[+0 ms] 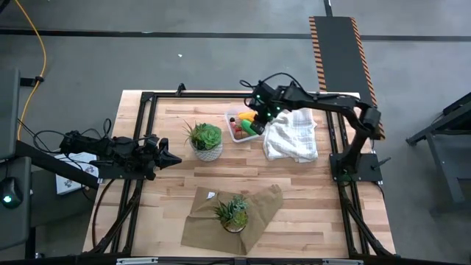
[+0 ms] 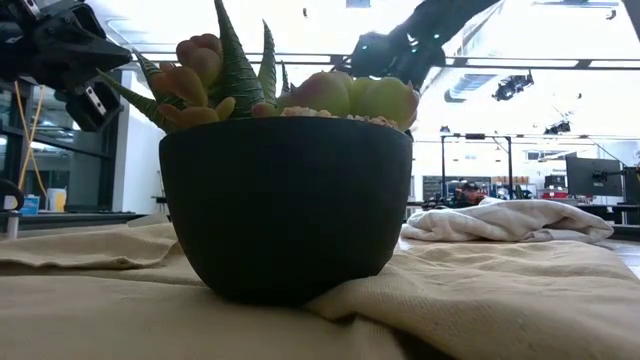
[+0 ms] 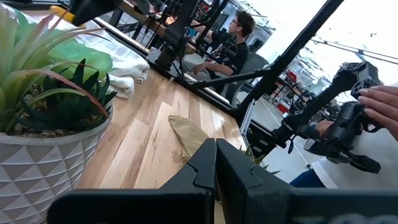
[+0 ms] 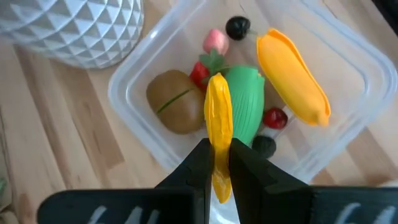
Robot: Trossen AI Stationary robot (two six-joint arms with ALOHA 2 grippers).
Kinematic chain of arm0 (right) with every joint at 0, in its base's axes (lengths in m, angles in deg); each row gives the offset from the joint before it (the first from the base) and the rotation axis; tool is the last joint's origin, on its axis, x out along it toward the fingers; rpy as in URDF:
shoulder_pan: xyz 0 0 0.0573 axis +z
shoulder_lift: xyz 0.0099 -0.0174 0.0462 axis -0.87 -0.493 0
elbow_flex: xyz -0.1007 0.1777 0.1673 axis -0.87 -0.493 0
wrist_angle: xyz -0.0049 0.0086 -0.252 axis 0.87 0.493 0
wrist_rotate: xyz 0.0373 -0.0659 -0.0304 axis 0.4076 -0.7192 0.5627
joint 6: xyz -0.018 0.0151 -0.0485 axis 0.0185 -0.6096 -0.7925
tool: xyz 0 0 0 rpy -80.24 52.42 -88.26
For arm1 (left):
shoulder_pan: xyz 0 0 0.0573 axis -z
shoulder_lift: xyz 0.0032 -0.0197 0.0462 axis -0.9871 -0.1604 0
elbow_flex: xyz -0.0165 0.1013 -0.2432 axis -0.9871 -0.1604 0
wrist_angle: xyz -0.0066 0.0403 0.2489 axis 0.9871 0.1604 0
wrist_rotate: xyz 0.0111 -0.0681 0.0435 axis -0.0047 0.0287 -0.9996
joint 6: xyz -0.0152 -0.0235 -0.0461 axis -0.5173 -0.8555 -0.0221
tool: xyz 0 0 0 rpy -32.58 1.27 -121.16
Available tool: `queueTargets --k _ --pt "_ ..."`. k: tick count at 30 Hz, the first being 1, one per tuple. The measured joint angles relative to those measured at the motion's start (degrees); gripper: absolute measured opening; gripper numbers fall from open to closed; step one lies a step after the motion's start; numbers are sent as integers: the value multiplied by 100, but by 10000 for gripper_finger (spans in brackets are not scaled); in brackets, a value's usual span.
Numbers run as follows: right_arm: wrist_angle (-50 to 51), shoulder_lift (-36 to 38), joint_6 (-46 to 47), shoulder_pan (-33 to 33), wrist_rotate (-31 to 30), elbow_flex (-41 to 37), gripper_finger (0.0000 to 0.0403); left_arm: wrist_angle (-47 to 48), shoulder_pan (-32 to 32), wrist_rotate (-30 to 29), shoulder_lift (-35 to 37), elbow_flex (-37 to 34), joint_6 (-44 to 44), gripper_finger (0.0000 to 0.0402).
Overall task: Pick and placing Produce into tupperware
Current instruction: Put the yellow corn pepper into the transparent bin
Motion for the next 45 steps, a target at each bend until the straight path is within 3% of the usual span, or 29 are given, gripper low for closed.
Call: queueTargets --k 13,45 --pt "166 -610 42 -167 -26 303 30 -1 2 2 1 0 0 1" --pt "-29 -841 56 -219 -149 294 30 1 0 0 1 0 0 1"
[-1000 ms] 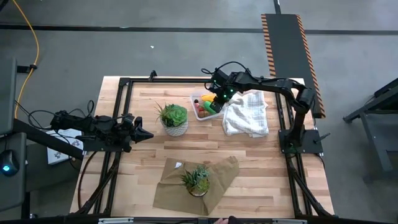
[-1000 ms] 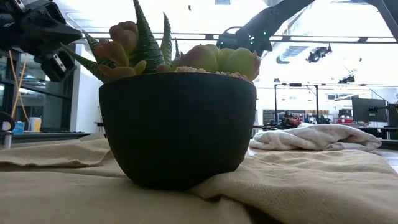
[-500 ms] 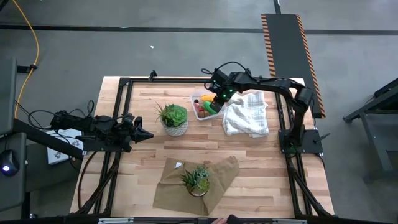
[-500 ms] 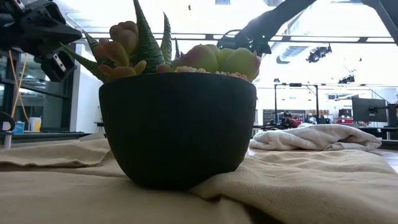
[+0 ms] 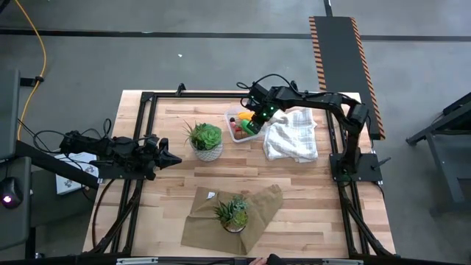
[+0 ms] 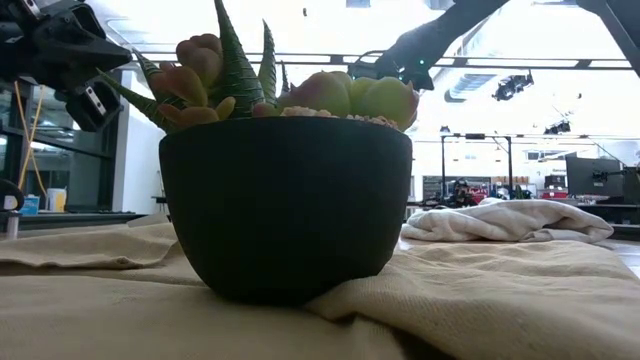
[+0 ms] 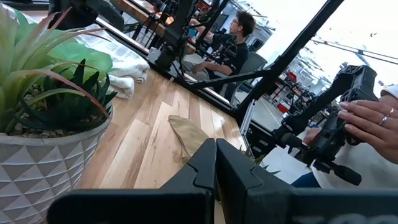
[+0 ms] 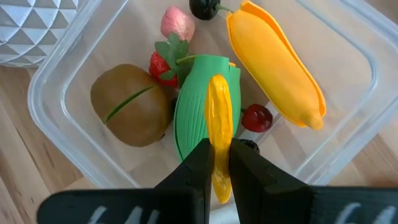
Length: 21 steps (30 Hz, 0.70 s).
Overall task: Pick and placing Produce into tupperware
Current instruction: Put the yellow corn pepper into the transparent bin, then return to Home Position
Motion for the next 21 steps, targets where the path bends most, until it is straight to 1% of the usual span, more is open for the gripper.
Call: queueTargets --k 13,21 --pt "-47 0 -80 2 66 0 33 0 1 1 -1 0 0 1" --pt "-83 0 -83 2 107 0 81 0 2 2 -2 -2 0 1"
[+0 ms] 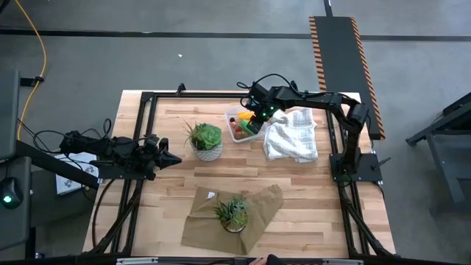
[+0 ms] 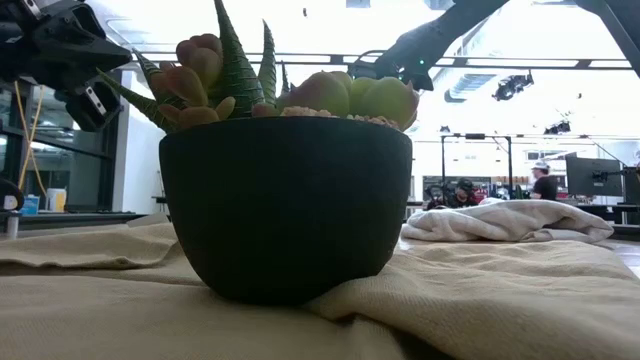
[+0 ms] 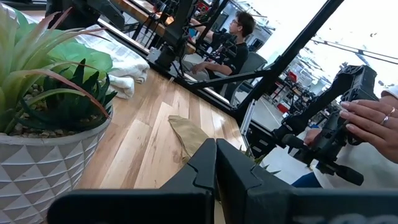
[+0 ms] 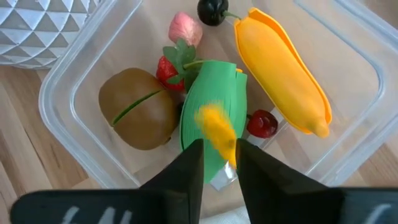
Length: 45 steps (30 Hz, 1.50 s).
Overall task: Pick and placing Produce into tupperware
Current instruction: Return to Home Position
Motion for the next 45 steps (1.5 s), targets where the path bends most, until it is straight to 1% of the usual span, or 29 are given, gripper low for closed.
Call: queueTargets --k 3,7,10,20,22,25,27,28,30,32,35,38,41,45 --pt "-1 0 31 0 2 0 90 0 -2 0 2 0 0 1" --pt "1 7 38 7 5 0 91 0 -1 0 2 2 0 1" --pt "64 184 31 26 65 87 91 0 -1 0 1 1 0 1" --pt "5 1783 -126 155 914 91 88 0 0 0 0 2 0 1" --pt "20 2078 -125 219 1088 -51 76 -2 -2 -1 0 1 0 1" --pt "-1 2555 -112 362 1156 -345 43 -2 0 0 1 2 0 1" --pt "-120 2910 -34 493 1160 -652 15 0 0 0 0 2 0 1" --pt "-221 3092 6 571 1169 -844 8 0 -1 0 0 2 0 1" --pt "-587 3476 129 785 1172 -1296 8 0 -1 0 1 0 0 1" --pt "-1241 3923 239 1049 1176 -1805 12 0 0 0 1 2 0 1" --pt "-2461 4621 356 1453 1180 -2679 4 0 -1 0 1 1 0 1" --pt "-3573 5139 547 1769 1180 -3488 4 -1 -2 -1 0 0 0 1" --pt "-4417 5538 677 1945 1178 -4221 2 -2 -1 -1 2 2 0 1" --pt "-5488 6016 1023 2004 1135 -5211 1 0 0 0 1 2 0 1"
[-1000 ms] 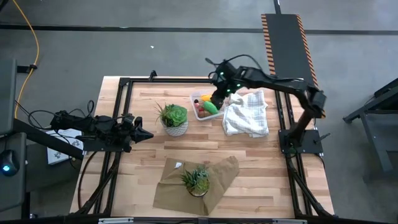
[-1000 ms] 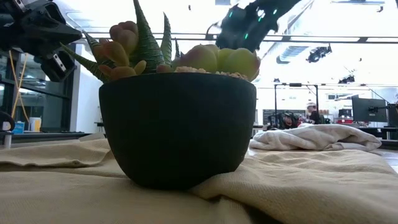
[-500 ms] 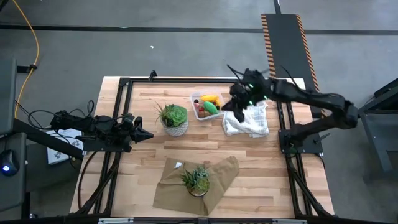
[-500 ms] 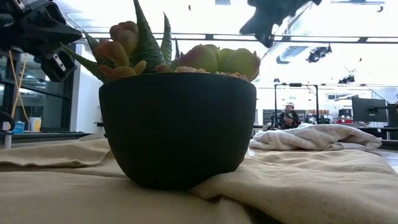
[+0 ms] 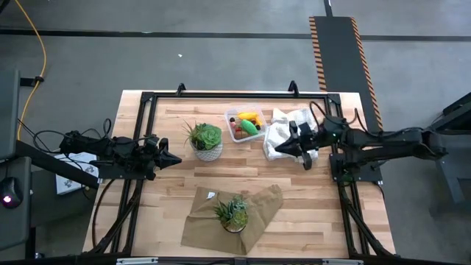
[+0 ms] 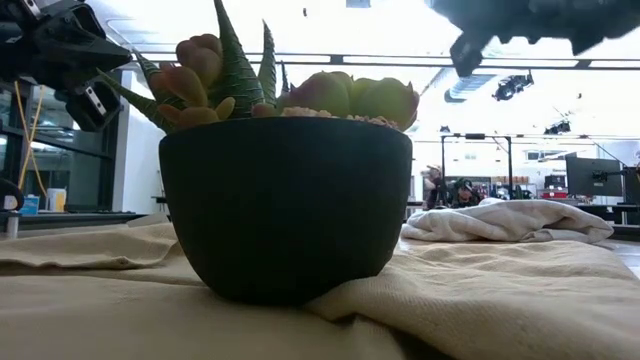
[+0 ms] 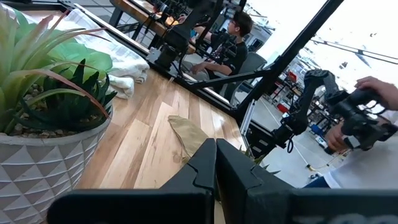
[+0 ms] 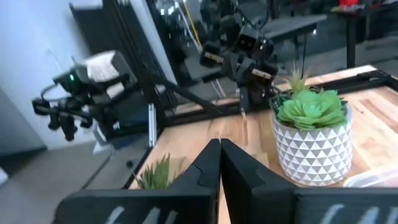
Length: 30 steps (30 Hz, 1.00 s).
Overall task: Pick and placing Produce into tupperware
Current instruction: Return to Home Position
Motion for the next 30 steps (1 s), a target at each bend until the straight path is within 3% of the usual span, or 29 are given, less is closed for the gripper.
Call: queueTargets --k 11,24,30 --pt "-1957 1008 578 -29 -108 -1659 0 -2 0 -1 -1 0 0 1" --pt "-2046 1914 1649 -9 -124 -2267 0 -2 -2 -2 0 -2 0 1" --pt "-1737 2077 1316 15 -142 -2304 0 0 -2 0 -2 -2 0 1"
